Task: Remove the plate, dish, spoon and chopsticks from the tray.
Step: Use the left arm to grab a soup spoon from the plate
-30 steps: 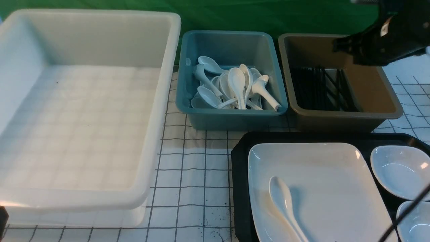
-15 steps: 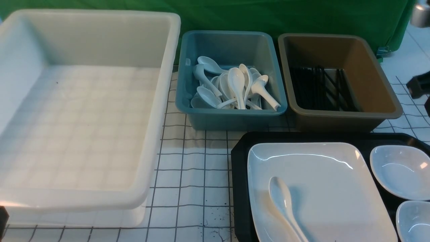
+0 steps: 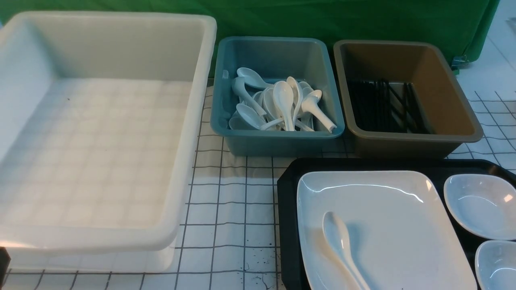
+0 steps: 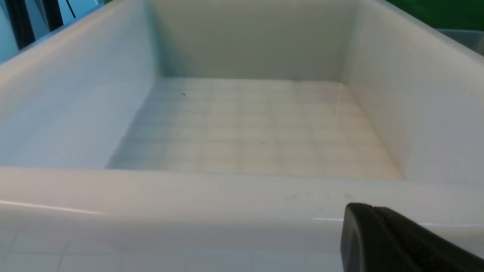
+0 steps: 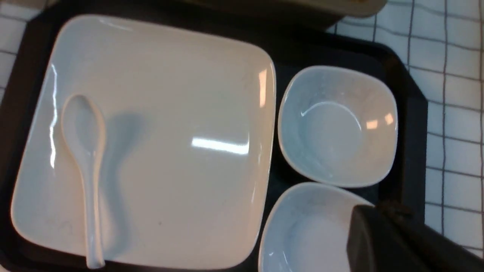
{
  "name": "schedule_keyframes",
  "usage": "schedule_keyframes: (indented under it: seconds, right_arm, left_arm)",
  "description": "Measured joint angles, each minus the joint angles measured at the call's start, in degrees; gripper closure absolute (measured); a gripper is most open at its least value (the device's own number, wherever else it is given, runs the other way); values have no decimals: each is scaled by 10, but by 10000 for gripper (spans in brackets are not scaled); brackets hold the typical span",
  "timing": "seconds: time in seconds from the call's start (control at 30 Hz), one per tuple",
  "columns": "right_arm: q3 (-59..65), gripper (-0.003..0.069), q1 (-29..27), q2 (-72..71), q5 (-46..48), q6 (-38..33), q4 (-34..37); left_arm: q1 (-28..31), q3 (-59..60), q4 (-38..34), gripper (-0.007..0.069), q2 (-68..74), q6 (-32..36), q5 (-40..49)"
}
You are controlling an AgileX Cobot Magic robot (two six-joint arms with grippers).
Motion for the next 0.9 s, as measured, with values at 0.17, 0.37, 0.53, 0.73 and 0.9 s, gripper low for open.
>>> schedule_keyframes:
  seconds: [0.17,0.37,0.53,0.73,0.9]
  right_arm:
    - [105,629,0,-119,-85,-29,6]
    - [212,629,0,-298,-159,-23,6]
    - [260,629,0,-417,-174,-8,6]
    - [297,626,0,-502,-166,21,7]
    - [301,623,0,-501,-149,48,8]
  left_arm:
    - [0,0,0,620,0,0,-2]
    - [0,0,-85,620,0,-48,-57]
    - [0,0,-344,620,0,-219,-108]
    - [0,0,-444,620,0,-321,-129]
    - [0,1,-435,620,0,-330,-148]
